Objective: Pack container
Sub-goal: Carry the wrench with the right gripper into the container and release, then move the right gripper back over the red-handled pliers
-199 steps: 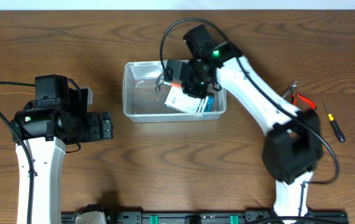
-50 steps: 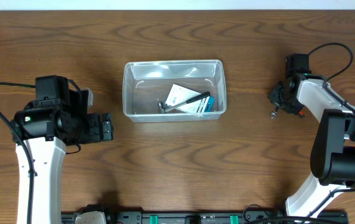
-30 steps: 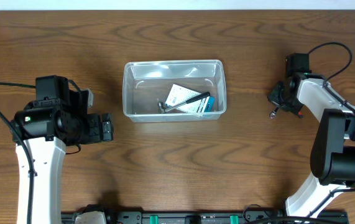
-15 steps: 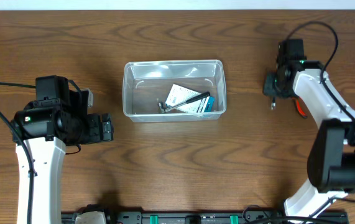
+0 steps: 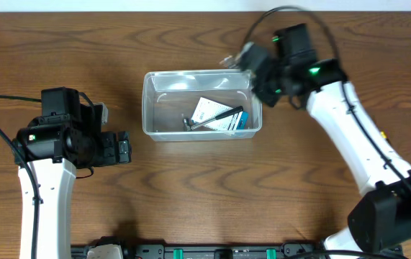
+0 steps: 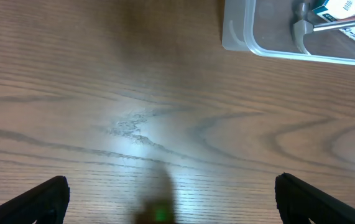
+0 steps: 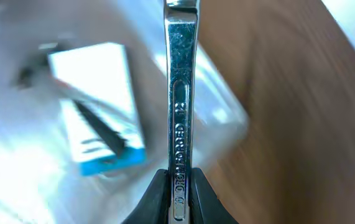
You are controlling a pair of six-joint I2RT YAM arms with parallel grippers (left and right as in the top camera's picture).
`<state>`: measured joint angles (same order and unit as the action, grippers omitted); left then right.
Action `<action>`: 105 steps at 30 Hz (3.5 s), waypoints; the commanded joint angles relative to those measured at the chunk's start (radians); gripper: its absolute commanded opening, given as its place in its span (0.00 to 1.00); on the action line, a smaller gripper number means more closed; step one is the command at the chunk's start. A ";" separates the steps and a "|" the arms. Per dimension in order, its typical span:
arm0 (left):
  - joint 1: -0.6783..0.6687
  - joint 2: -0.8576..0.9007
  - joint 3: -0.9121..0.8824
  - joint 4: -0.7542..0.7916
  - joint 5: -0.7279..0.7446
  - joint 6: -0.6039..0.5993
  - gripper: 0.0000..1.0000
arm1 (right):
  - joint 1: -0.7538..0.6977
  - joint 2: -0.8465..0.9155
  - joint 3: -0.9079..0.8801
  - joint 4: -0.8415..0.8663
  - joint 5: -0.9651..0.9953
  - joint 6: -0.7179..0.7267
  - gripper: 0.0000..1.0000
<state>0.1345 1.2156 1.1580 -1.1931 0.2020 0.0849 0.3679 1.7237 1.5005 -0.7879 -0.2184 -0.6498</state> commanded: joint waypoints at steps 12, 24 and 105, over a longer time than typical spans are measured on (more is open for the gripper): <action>-0.003 0.000 0.006 -0.003 -0.011 -0.008 0.98 | 0.162 0.223 0.019 0.068 -0.100 -0.335 0.01; -0.003 0.000 0.006 -0.002 -0.011 -0.011 0.98 | 0.153 0.214 0.029 0.080 -0.121 -0.178 0.99; -0.003 0.000 0.006 -0.004 -0.011 -0.011 0.98 | -0.600 0.439 0.036 -0.263 0.342 0.447 0.51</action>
<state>0.1345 1.2156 1.1580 -1.1934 0.2020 0.0788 -0.2287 2.1498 1.5417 -1.0531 0.1020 -0.2375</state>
